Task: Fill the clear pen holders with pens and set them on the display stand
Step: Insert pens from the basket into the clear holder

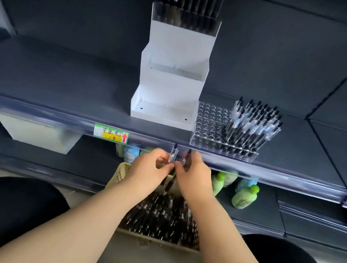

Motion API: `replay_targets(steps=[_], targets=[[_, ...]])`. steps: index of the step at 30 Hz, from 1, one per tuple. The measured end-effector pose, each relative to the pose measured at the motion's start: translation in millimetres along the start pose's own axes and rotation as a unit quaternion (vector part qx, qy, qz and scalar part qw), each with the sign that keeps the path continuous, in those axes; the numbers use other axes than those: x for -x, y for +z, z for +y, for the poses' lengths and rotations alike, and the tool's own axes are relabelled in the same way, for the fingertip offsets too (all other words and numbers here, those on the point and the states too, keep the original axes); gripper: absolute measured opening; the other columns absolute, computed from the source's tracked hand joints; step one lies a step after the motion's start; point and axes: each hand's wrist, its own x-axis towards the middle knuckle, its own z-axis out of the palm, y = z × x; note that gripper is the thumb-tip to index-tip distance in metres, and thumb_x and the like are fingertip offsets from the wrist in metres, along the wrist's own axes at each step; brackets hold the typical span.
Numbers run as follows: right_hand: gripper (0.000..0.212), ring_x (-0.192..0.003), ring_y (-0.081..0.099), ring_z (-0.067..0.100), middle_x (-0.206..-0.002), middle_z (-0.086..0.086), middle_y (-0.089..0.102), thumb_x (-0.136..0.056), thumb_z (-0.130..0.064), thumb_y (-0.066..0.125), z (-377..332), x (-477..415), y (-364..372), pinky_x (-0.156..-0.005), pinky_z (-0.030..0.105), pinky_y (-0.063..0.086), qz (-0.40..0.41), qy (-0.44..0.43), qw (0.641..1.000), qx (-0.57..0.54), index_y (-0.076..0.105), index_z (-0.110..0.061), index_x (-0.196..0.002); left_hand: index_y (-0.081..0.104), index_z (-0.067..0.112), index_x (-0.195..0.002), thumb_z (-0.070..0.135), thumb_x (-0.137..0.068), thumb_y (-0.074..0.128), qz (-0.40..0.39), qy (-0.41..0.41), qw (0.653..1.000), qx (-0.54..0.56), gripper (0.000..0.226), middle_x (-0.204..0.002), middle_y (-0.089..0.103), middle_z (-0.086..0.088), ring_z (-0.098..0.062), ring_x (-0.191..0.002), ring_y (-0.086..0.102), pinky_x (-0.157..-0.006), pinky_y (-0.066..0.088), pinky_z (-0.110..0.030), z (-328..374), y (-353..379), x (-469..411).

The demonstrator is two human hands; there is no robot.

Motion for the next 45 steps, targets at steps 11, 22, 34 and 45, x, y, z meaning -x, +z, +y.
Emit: replay_targets(steps=[11,22,34,45], targets=[[0.013,-0.073,0.062,0.016,-0.077,-0.003,0.066,-0.096,-0.031,0.045,-60,-57,-137,-0.069,0.031,0.049,0.207,-0.127,0.963,-0.114,0.056,-0.026,-0.092,0.061,0.027,-0.090,0.028,-0.083,0.069,0.037,0.149,0.983,0.103,0.010,-0.081,0.062,0.019,0.007,-0.076,0.057,-0.062,0.040,0.000,103,-31,-69],[0.012,-0.080,0.060,0.008,-0.084,-0.015,0.063,-0.088,-0.028,0.059,-46,-123,-146,-0.076,0.027,0.050,0.181,-0.134,0.974,0.022,0.065,-0.026,-0.098,0.059,0.032,-0.083,0.027,-0.080,0.072,0.023,0.178,0.979,0.099,0.014,-0.080,0.065,0.016,0.002,-0.074,0.061,-0.059,0.040,-0.001,121,-17,-124],[0.014,-0.082,0.063,0.018,-0.081,-0.008,0.064,-0.088,-0.024,0.057,-42,-135,-140,-0.078,0.032,0.052,0.160,-0.099,0.978,0.090,0.068,-0.021,-0.096,0.061,0.031,-0.079,0.027,-0.079,0.072,0.016,0.155,0.980,0.121,0.013,-0.080,0.067,0.014,-0.001,-0.074,0.063,-0.064,0.046,-0.009,114,-9,-132],[0.018,-0.092,0.060,0.022,-0.091,-0.003,0.069,-0.087,-0.017,0.056,-36,-136,-140,-0.082,0.038,0.050,0.165,-0.096,0.973,0.129,0.069,-0.021,-0.099,0.060,0.032,-0.079,0.025,-0.079,0.073,0.009,0.149,0.979,0.139,0.014,-0.082,0.067,0.012,-0.005,-0.079,0.064,-0.069,0.047,-0.013,119,-5,-134]])
